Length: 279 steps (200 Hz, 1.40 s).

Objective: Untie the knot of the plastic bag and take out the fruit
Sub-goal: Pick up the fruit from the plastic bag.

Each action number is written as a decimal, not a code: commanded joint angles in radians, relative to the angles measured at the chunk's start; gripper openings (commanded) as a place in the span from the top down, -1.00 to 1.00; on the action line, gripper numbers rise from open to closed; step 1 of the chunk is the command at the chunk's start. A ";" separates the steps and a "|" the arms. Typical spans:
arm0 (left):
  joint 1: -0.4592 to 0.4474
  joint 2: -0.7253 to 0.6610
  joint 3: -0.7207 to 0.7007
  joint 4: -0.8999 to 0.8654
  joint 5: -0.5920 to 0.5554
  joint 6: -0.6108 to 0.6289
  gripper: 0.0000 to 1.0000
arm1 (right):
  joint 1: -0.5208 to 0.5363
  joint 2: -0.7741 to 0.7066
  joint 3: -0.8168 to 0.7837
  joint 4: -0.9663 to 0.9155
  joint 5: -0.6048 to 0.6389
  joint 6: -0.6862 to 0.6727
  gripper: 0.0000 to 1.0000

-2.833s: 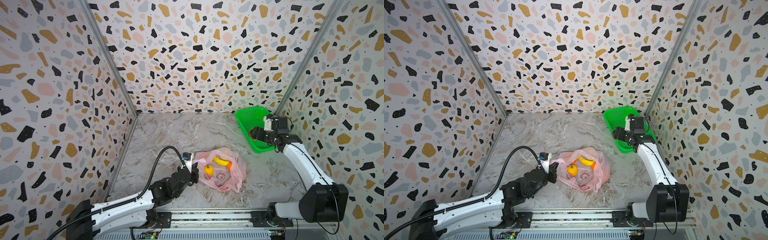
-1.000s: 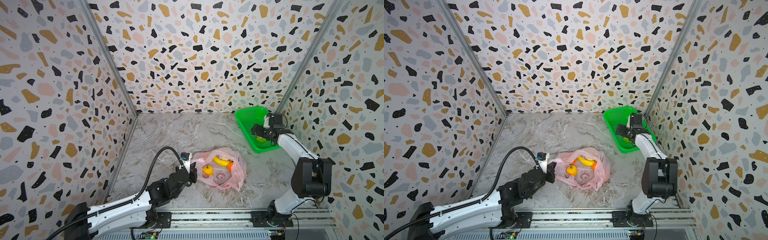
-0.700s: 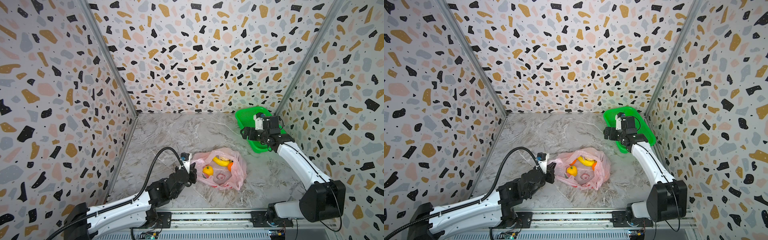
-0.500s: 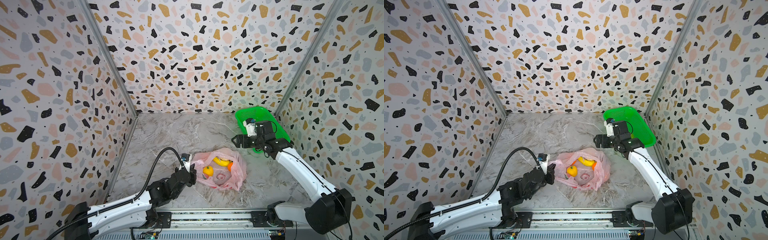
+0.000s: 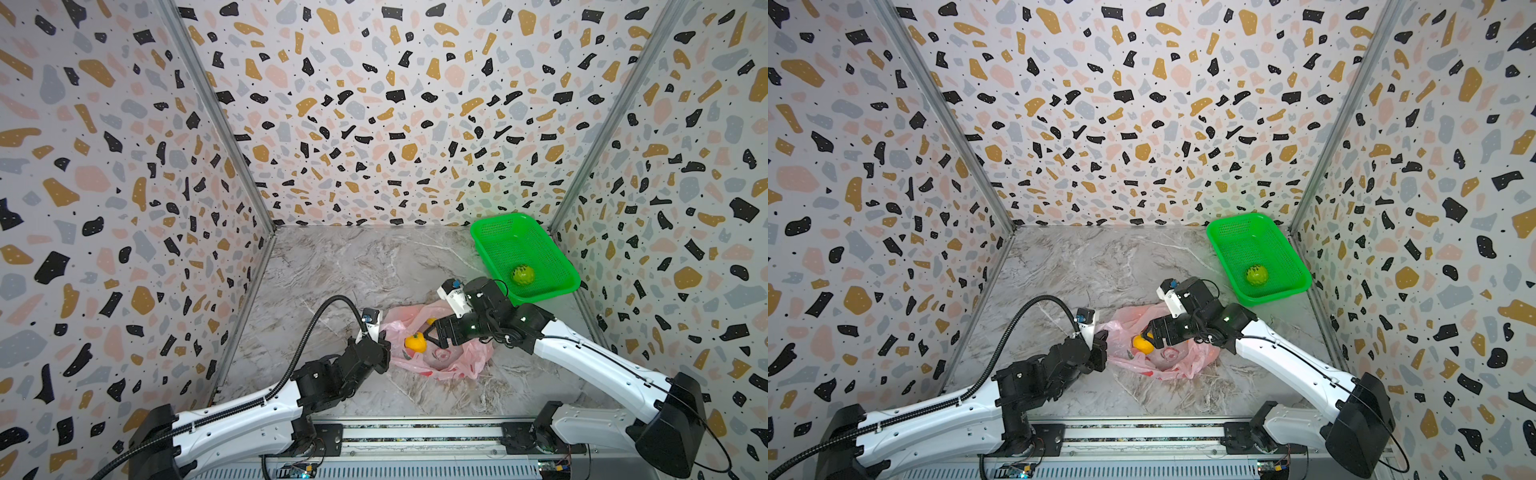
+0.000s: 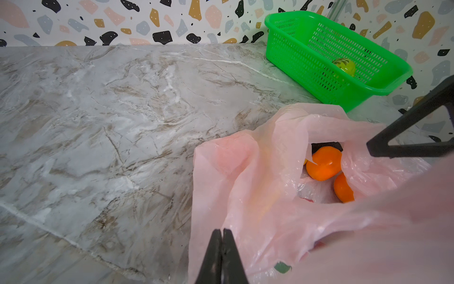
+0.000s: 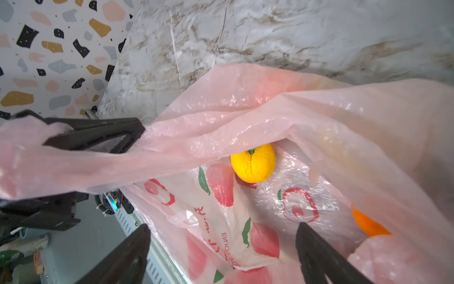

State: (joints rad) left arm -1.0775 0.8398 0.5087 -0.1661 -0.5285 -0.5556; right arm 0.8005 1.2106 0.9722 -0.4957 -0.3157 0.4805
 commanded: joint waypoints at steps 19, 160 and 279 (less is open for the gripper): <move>-0.004 -0.047 0.033 -0.065 0.009 -0.015 1.00 | 0.045 0.030 -0.047 0.062 0.008 0.048 -0.85; -0.014 -0.010 0.020 0.060 -0.045 0.028 1.00 | 0.092 0.240 -0.098 0.264 0.172 0.103 -0.76; -0.015 0.032 0.042 0.027 0.017 0.028 1.00 | 0.122 0.435 -0.038 0.389 0.181 0.101 -0.55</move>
State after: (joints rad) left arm -1.0885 0.8902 0.5243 -0.1555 -0.5156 -0.5350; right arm 0.9150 1.6344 0.9051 -0.1226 -0.1356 0.5861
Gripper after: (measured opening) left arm 0.047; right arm 0.774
